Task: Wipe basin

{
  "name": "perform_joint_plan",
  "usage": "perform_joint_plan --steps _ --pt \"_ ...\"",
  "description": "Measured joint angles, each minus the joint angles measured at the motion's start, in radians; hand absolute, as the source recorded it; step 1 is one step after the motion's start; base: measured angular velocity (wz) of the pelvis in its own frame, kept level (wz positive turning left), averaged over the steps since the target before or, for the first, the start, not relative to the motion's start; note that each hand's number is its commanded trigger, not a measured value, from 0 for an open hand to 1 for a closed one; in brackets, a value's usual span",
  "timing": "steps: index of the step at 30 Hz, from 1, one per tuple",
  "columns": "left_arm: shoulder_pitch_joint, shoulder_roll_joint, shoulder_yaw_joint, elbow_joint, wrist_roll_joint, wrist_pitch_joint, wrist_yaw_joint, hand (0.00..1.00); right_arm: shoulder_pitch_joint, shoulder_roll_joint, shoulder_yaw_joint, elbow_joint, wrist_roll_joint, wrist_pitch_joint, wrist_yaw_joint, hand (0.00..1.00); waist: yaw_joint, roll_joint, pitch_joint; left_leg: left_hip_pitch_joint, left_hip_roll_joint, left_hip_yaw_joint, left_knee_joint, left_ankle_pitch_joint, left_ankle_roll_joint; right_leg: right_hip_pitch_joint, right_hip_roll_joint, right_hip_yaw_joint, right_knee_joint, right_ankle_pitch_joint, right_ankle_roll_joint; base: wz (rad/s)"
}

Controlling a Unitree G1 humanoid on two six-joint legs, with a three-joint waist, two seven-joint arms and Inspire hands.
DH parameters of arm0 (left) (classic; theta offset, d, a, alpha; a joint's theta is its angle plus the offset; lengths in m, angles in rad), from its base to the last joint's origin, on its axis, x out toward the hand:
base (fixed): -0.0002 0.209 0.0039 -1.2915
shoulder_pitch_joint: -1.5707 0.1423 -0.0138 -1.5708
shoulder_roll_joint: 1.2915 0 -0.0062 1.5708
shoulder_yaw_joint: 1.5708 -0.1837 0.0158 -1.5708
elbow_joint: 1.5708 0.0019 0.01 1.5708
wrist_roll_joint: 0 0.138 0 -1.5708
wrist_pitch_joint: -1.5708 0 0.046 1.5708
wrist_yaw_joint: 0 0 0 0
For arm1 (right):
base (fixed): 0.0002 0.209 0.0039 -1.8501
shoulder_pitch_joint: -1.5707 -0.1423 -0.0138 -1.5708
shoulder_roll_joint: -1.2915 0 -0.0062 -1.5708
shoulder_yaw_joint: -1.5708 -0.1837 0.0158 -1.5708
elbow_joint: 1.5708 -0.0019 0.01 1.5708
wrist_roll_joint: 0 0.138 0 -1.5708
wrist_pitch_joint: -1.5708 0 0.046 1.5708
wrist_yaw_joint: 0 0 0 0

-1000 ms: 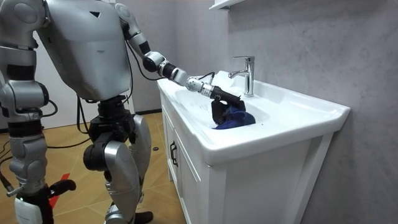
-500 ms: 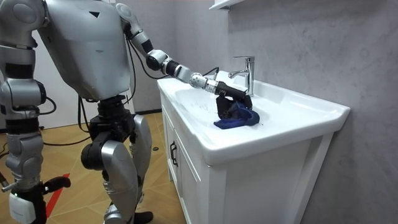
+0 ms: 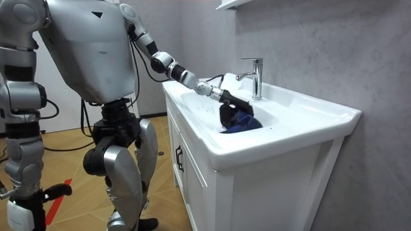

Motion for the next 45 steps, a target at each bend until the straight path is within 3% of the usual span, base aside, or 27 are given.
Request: perform_joint_plan --steps 2,5,10,17,27,30,35,37,45 --pt "0.030 0.001 0.048 0.025 0.002 0.002 0.011 1.00 0.007 0.006 0.000 0.002 0.013 0.011 0.001 0.00 0.032 -0.013 -0.0098 0.000 0.000 -0.001 0.000 0.000 0.000 0.000 0.001 0.000 0.000 0.000 0.000 0.02" --pt "0.053 0.015 0.104 0.050 0.077 0.006 0.023 1.00 0.008 0.010 -0.007 0.001 0.010 0.023 0.011 0.00 0.068 -0.027 -0.0179 0.003 0.001 -0.005 0.000 0.000 0.000 0.006 0.005 -0.002 -0.001 0.000 0.000 0.05" --pt "0.114 0.033 0.191 0.063 0.100 0.011 0.047 1.00 0.008 0.011 -0.075 -0.015 0.011 0.030 0.012 0.00 0.105 -0.028 -0.0185 0.037 0.003 -0.014 -0.010 -0.003 -0.003 0.036 0.008 -0.001 -0.017 0.000 0.000 0.02" --pt "0.123 0.032 0.267 0.058 0.130 0.013 0.060 1.00 -0.014 0.012 -0.086 -0.017 0.049 0.054 0.011 0.00 0.162 -0.029 -0.0225 0.036 -0.001 -0.030 -0.017 -0.002 -0.005 0.036 0.008 -0.026 -0.015 0.002 -0.005 0.03" --pt "0.128 0.034 0.313 0.049 0.187 0.025 0.078 1.00 -0.063 0.005 -0.101 -0.016 0.100 0.083 -0.003 0.00 0.190 -0.014 -0.0341 0.008 -0.003 -0.068 0.002 0.000 -0.007 0.038 -0.008 -0.072 -0.033 0.005 -0.010 0.12" --pt "0.127 0.058 0.354 0.057 0.218 0.027 0.064 1.00 -0.069 -0.002 -0.129 -0.001 0.105 0.082 0.000 0.00 0.198 -0.005 -0.0371 0.010 -0.003 -0.087 0.002 0.001 -0.008 0.044 -0.008 -0.080 -0.035 0.002 -0.014 0.07" --pt "0.102 0.142 0.363 0.055 0.239 0.030 0.039 1.00 -0.069 -0.024 -0.148 0.004 0.130 0.096 -0.003 0.00 0.235 0.009 -0.0353 -0.009 -0.003 -0.125 0.018 0.003 -0.011 0.037 -0.009 -0.103 -0.034 -0.001 -0.020 0.12" --pt "0.087 0.162 0.363 0.056 0.237 0.030 0.022 1.00 -0.076 -0.037 -0.148 0.004 0.129 0.095 -0.011 0.00 0.239 0.019 -0.0324 -0.015 -0.003 -0.141 0.020 0.003 -0.013 0.035 -0.010 -0.112 -0.034 -0.003 -0.022 0.11" --pt "0.084 0.165 0.360 0.045 0.237 0.029 0.019 1.00 -0.111 -0.056 -0.142 0.012 0.141 0.092 -0.051 0.00 0.241 0.026 -0.0342 -0.033 -0.003 -0.206 0.031 0.008 -0.020 0.036 -0.009 -0.150 -0.034 -0.009 -0.034 0.13"
